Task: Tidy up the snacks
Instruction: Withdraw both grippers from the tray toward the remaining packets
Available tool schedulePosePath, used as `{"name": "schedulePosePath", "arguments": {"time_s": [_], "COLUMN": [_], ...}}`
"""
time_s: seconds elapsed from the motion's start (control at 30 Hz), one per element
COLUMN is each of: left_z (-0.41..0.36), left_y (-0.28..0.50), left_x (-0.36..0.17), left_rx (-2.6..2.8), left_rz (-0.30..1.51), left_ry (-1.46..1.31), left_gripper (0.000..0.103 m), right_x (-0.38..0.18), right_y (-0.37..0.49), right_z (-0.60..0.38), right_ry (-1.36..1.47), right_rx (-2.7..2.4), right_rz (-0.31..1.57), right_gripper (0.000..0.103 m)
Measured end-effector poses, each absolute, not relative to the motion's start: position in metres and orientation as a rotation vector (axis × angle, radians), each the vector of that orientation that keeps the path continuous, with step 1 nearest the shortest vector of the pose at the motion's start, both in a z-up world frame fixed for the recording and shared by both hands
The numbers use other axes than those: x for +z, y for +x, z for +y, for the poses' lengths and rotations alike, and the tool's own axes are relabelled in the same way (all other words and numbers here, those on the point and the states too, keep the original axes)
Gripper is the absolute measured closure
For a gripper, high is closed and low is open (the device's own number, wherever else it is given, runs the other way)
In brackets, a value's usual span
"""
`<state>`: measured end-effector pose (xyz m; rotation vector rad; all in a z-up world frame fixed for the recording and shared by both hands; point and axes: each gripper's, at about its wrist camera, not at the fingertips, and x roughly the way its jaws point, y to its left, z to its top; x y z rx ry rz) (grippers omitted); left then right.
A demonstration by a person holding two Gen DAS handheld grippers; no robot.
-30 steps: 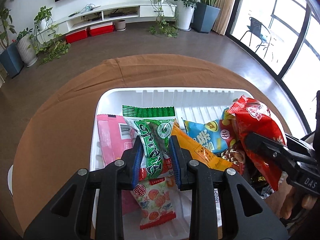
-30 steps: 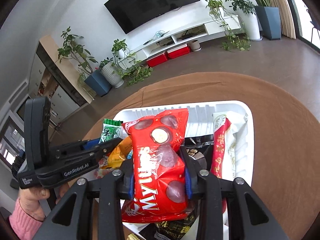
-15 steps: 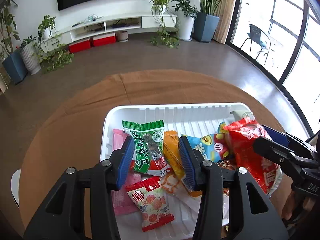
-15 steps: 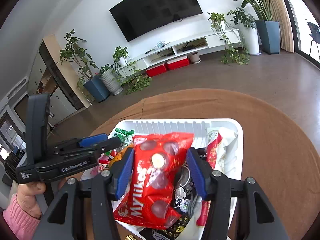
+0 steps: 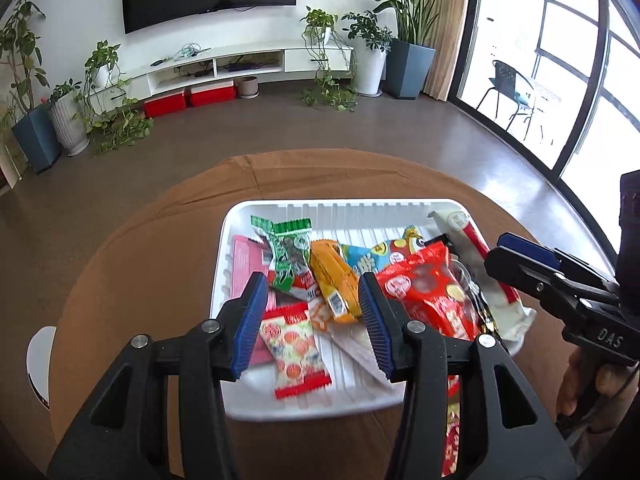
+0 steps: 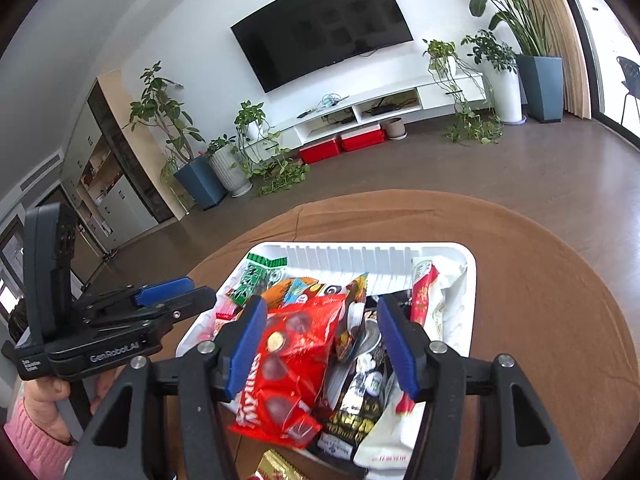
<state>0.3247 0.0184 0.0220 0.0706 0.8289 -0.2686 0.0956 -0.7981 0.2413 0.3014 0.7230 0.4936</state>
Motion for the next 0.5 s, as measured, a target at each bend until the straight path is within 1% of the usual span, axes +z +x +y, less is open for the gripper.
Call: {"name": "schedulePosePath", "arguments": {"time_s": [0.27, 0.43, 0.5], "left_z": [0.035, 0.051, 0.057], "left_y": [0.258, 0.212, 0.194], "left_x": [0.033, 0.028, 0.023], "left_rx": [-0.259, -0.236, -0.230], "left_rz": [0.835, 0.864, 0.878], "left_ry": [0.039, -0.016, -0.045], "left_gripper": [0.058, 0.058, 0.057], "right_x": [0.266, 0.266, 0.262], "right_y": [0.058, 0.021, 0.004], "right_z": [-0.791, -0.784, -0.779], "right_ry": [0.238, 0.215, 0.203], "right_rx": [0.540, 0.568, 0.584], "right_rz": [0.669, 0.675, 0.687], "right_gripper": [0.040, 0.039, 0.037]}}
